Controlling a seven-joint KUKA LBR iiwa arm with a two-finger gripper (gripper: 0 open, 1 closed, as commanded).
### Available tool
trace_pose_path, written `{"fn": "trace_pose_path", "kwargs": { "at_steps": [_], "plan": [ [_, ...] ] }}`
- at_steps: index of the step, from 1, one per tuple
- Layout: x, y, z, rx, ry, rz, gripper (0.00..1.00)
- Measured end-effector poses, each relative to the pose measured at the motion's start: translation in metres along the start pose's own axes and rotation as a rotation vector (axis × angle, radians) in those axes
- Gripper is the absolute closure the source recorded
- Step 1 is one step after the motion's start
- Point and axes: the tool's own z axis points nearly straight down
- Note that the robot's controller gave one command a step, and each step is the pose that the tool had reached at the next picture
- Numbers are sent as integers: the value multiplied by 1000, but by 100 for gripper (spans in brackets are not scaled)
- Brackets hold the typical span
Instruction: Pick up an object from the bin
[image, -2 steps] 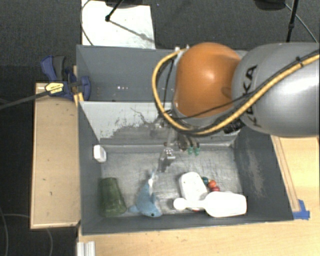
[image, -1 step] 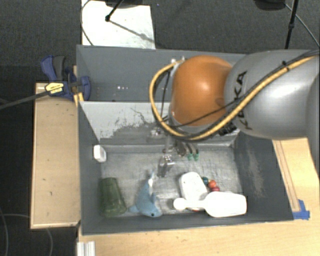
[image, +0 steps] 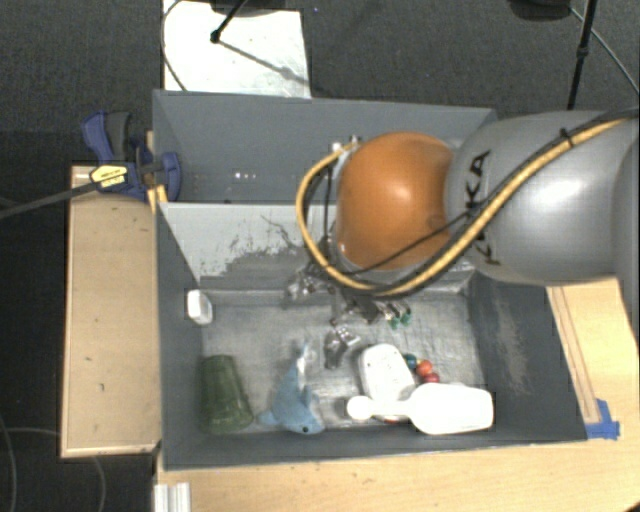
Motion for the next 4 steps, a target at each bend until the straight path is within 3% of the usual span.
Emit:
{"fn": "trace_pose_path", "kwargs": {
  "at_steps": [1, 2, 3, 4],
  "plan": [
    [0, -6, 16, -1, 0, -115, 0],
    [-3, 1, 56, 1, -2, -210, 0],
    [13, 23, 99, 6, -9, -701, 100],
    [13, 23, 99, 5, -9, -701, 100]
  ]
}}
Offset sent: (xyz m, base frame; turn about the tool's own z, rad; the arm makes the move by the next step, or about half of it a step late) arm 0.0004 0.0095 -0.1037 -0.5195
